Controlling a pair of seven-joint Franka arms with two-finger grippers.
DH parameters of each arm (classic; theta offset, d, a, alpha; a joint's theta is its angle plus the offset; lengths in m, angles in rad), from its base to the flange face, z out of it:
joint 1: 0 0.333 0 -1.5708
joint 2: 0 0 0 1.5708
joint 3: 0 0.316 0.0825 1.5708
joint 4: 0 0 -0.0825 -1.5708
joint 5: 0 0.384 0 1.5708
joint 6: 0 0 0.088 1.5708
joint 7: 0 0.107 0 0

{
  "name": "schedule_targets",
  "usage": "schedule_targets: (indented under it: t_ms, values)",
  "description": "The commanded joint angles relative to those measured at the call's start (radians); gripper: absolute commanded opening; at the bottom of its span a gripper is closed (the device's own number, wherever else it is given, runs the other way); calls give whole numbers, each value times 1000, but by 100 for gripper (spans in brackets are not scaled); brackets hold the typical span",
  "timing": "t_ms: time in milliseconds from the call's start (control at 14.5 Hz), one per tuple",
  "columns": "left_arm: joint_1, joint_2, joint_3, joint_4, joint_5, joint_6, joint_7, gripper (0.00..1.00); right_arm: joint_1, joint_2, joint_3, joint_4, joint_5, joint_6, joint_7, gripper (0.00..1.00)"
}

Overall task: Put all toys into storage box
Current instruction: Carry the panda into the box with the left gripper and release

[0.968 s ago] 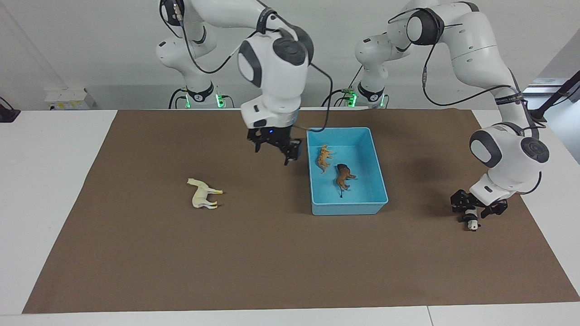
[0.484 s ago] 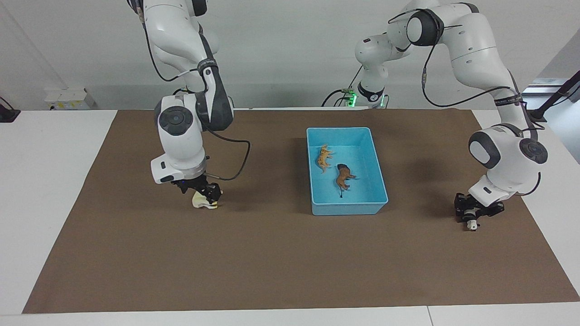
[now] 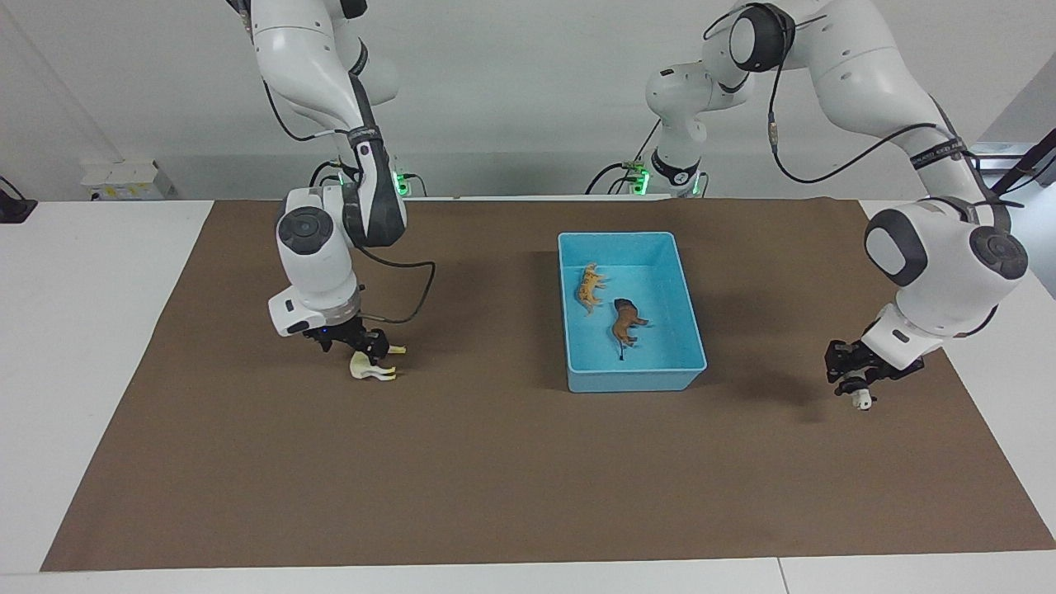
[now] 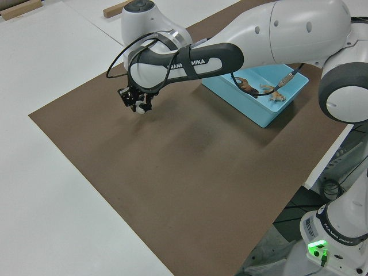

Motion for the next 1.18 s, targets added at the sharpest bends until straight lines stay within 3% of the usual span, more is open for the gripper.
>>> schedule_targets:
  t_ms: [0,207,277,346,484,553,622,830,1106]
  values:
    - [-148,-172,17,-96,0,-105,-252,15,15,1,7,-40,9,60,-28,100]
    - [-338,-221,17,-127,2,-174,-522,19,6,-2,7,-72,9,104,-42,99]
    - [-387,-232,17,-151,2,-166,-579,19,4,-2,7,-105,9,173,-54,58]
    - [-429,-249,17,-185,2,-160,-605,30,9,-4,7,-139,9,247,-60,3]
    - [-487,-278,17,-251,2,-140,-621,47,18,-4,7,-152,9,277,-45,0]
    - [-503,-301,17,-303,2,-119,-651,77,20,-4,7,-146,9,255,-31,0]
    - [-518,-324,17,-348,2,-82,-685,100,20,-7,8,-121,9,208,-30,0]
    - [-503,-315,17,-325,7,-74,-684,100,21,-51,18,35,9,-63,-31,0]
    - [-376,-301,18,-235,59,-70,-517,100,101,-50,33,412,17,-485,77,0]
